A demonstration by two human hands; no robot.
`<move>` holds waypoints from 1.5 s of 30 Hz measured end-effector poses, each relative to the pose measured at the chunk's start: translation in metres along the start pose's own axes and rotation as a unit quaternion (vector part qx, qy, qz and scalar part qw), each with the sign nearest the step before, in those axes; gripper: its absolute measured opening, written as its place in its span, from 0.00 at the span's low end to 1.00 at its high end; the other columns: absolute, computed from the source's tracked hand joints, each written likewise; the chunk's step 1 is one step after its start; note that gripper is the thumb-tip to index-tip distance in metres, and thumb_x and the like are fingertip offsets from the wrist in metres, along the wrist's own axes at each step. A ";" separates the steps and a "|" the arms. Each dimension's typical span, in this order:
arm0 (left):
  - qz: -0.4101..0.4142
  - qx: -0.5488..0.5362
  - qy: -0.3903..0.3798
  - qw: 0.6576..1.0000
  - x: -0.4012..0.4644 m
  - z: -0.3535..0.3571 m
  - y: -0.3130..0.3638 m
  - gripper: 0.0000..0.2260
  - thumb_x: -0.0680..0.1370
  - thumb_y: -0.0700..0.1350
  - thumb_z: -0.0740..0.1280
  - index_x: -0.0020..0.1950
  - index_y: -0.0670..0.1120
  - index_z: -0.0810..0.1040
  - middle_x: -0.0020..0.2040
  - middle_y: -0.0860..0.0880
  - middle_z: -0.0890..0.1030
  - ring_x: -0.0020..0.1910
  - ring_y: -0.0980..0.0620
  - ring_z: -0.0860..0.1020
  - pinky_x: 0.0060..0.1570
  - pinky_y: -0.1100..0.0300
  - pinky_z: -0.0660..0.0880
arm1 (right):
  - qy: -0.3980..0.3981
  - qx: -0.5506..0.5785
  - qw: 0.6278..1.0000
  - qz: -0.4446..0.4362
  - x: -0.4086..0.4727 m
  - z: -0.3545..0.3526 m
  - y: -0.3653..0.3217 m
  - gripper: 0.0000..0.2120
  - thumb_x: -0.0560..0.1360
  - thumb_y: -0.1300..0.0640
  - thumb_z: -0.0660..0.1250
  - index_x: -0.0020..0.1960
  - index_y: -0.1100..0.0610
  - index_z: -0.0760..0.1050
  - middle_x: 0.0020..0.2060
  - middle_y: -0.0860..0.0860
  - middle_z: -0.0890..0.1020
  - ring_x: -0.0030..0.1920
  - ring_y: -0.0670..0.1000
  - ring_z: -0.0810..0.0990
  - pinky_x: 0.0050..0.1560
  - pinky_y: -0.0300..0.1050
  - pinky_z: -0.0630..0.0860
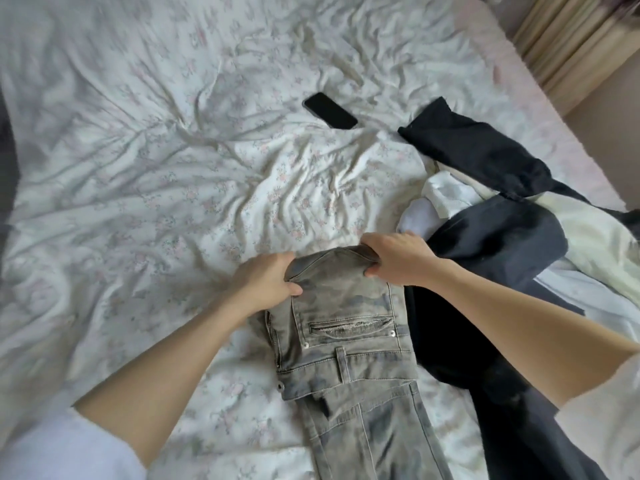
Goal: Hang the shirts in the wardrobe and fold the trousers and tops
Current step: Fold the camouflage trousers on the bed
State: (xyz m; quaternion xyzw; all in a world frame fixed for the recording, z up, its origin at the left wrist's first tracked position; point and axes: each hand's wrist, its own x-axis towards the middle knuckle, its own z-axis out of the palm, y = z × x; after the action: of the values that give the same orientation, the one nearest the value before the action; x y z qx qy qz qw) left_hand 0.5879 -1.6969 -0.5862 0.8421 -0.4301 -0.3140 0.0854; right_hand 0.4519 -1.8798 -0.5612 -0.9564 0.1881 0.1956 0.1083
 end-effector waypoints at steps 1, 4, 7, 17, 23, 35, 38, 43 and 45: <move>-0.004 0.011 0.020 1.000 0.000 -0.012 0.005 0.18 0.72 0.53 0.72 0.56 0.45 0.73 0.36 0.56 0.73 0.34 0.56 0.71 0.30 0.61 0.64 | 0.017 -0.003 1.000 0.009 -0.002 -0.011 -0.003 0.11 0.72 0.50 0.68 0.48 0.50 0.67 0.39 0.45 0.73 0.40 0.51 0.71 0.45 0.47 0.63; 0.003 0.039 0.066 0.997 -0.002 -0.044 0.021 0.21 0.71 0.54 0.72 0.59 0.47 0.74 0.35 0.54 0.75 0.34 0.55 0.73 0.28 0.62 0.63 | 0.067 -0.021 0.997 0.034 -0.012 -0.040 -0.005 0.11 0.73 0.50 0.67 0.52 0.51 0.69 0.43 0.46 0.77 0.41 0.51 0.72 0.51 0.49 0.64; 0.002 0.056 0.120 0.991 -0.008 -0.057 0.036 0.16 0.72 0.54 0.71 0.52 0.46 0.73 0.36 0.53 0.76 0.34 0.52 0.73 0.28 0.61 0.60 | 0.140 -0.022 0.989 0.040 -0.025 -0.050 -0.003 0.13 0.73 0.50 0.66 0.55 0.53 0.69 0.51 0.48 0.79 0.48 0.53 0.76 0.52 0.49 0.63; 0.070 0.080 0.421 0.901 -0.055 -0.068 0.082 0.10 0.70 0.40 0.74 0.45 0.39 0.75 0.37 0.41 0.81 0.37 0.40 0.79 0.38 0.53 0.67 | 0.345 0.019 0.937 0.057 -0.068 -0.063 -0.005 0.11 0.74 0.56 0.65 0.55 0.59 0.73 0.52 0.54 0.76 0.55 0.58 0.72 0.53 0.50 0.63; 0.145 0.078 0.370 0.914 -0.128 0.005 0.085 0.12 0.59 0.32 0.77 0.37 0.40 0.77 0.30 0.45 0.80 0.30 0.45 0.80 0.31 0.56 0.72 | 0.287 0.021 0.958 0.003 -0.150 -0.003 -0.017 0.14 0.65 0.68 0.69 0.50 0.61 0.77 0.48 0.54 0.81 0.54 0.58 0.78 0.63 0.58 0.66; 0.198 0.165 0.119 0.959 -0.210 0.154 0.089 0.22 0.50 0.42 0.80 0.42 0.43 0.80 0.54 0.44 0.82 0.40 0.46 0.81 0.32 0.58 0.77 | 0.106 -0.065 0.991 -0.042 -0.258 0.133 -0.016 0.20 0.52 0.66 0.79 0.43 0.61 0.79 0.59 0.60 0.78 0.60 0.61 0.77 0.57 0.63 0.73; 0.185 0.196 0.086 0.959 -0.211 0.186 0.088 0.23 0.50 0.41 0.79 0.44 0.45 0.79 0.55 0.45 0.81 0.41 0.46 0.79 0.34 0.58 0.75 | 0.073 -0.062 0.995 -0.002 -0.260 0.159 -0.020 0.20 0.55 0.67 0.77 0.45 0.60 0.78 0.62 0.60 0.76 0.63 0.60 0.74 0.62 0.60 0.70; 0.151 0.268 -0.048 0.950 -0.214 0.224 0.070 0.34 0.61 0.54 0.77 0.66 0.50 0.72 0.74 0.44 0.63 0.68 0.42 0.68 0.61 0.44 0.68 | -0.059 -0.063 0.996 0.010 -0.271 0.203 -0.010 0.25 0.77 0.59 0.59 0.72 0.55 0.58 0.74 0.51 0.36 0.74 0.53 0.33 0.73 0.54 0.41; 0.157 0.289 -0.117 0.937 -0.208 0.237 0.057 0.36 0.74 0.60 0.64 0.76 0.51 0.51 0.76 0.48 0.37 0.76 0.42 0.43 0.70 0.39 0.40 | -0.096 -0.052 0.994 0.009 -0.272 0.210 -0.007 0.27 0.77 0.56 0.57 0.73 0.54 0.53 0.71 0.48 0.30 0.71 0.52 0.28 0.73 0.55 0.38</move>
State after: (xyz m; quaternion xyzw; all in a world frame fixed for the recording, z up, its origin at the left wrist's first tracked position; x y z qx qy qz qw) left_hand 0.3168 -1.5399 -0.6545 0.7093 -0.6362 -0.2551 -0.1643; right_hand 0.1528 -1.7280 -0.6368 -0.9358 0.1753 0.2966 0.0743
